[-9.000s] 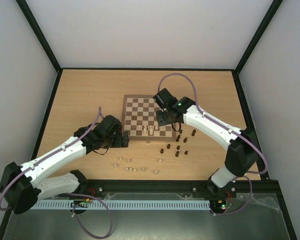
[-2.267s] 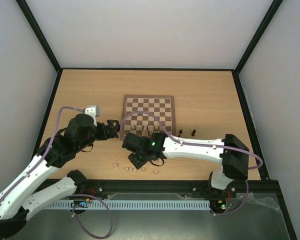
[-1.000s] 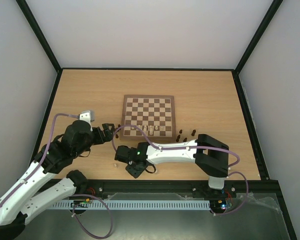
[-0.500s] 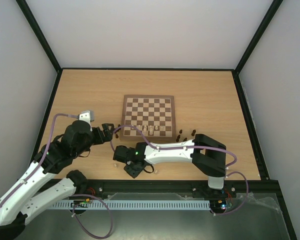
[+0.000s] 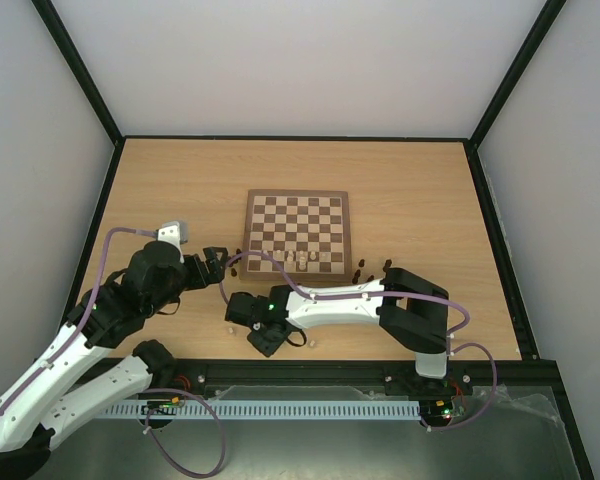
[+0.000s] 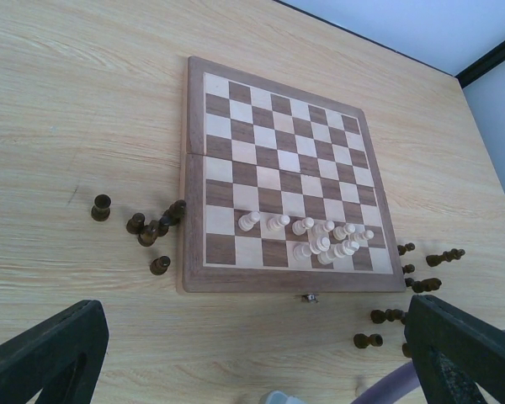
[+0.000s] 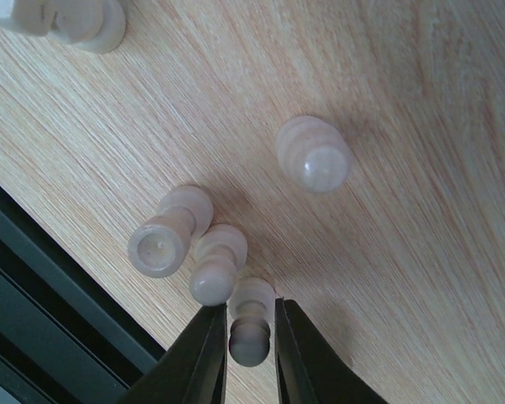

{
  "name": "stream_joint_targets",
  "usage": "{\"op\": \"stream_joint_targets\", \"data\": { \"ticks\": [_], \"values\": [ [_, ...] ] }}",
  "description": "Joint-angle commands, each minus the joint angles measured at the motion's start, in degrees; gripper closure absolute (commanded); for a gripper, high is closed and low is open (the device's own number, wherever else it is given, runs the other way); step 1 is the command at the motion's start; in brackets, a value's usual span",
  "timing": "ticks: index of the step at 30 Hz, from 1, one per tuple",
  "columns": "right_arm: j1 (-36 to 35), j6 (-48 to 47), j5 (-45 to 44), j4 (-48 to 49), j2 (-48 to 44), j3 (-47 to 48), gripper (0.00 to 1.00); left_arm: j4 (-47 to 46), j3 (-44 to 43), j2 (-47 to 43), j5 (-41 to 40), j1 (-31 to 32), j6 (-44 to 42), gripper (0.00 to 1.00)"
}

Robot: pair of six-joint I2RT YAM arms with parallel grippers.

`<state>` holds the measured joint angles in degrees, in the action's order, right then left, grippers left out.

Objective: Set up the chess pieces on the board
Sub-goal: Pick up the chess piece at the center of the board, then place the chess piece on the chessboard.

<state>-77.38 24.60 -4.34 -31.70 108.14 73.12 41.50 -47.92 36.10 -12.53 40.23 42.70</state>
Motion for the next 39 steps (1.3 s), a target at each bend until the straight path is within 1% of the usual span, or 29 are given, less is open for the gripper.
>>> {"op": "stream_joint_targets", "data": {
  "ticks": [1, 7, 15, 19, 22, 26, 30, 36, 39],
  "values": [
    [-0.6, -0.3, 0.0, -1.5, 0.9, 0.8, 0.85, 0.3, 0.1, -0.1, -0.7, 0.1, 0.2, 0.0],
    [-0.5, 0.0, -0.9, -2.5, -0.2, 1.1, 0.9, 0.1, 0.2, 0.0, -0.7, 0.1, 0.3, 0.01],
    [0.0, 0.3, -4.6, -7.2, -5.3, 4.0, 0.91, -0.9, 0.3, 0.4, -0.1, 0.1, 0.2, 0.01],
    [2.2, 0.5, -7.1, -11.0, -8.3, 5.9, 0.91, -1.3, 0.0, 0.8, 0.3, 0.1, -0.2, 0.01],
    [6.0, 0.4, -8.8, -13.8, -11.2, 6.9, 0.92, -1.7, -0.2, 1.2, 0.5, 0.1, -0.8, 0.0],
    [13.7, -0.6, -11.2, -16.8, -14.4, 9.1, 0.92, -2.6, 0.0, 2.7, 1.0, 0.0, -1.8, 0.0],
    [20.2, -1.5, -14.6, -19.6, -15.4, 10.9, 0.92, -3.4, -0.2, 5.2, 1.6, 0.0, -2.8, 0.0],
    [29.7, -1.4, -16.3, -20.2, -16.2, 10.2, 0.92, -4.5, -1.0, 9.1, 1.8, 0.0, -4.4, 0.0],
    [33.2, -1.6, -16.9, -19.8, -15.5, 9.4, 0.91, -4.7, -1.3, 11.3, 1.7, 0.0, -5.2, 0.01]
  ]
}}
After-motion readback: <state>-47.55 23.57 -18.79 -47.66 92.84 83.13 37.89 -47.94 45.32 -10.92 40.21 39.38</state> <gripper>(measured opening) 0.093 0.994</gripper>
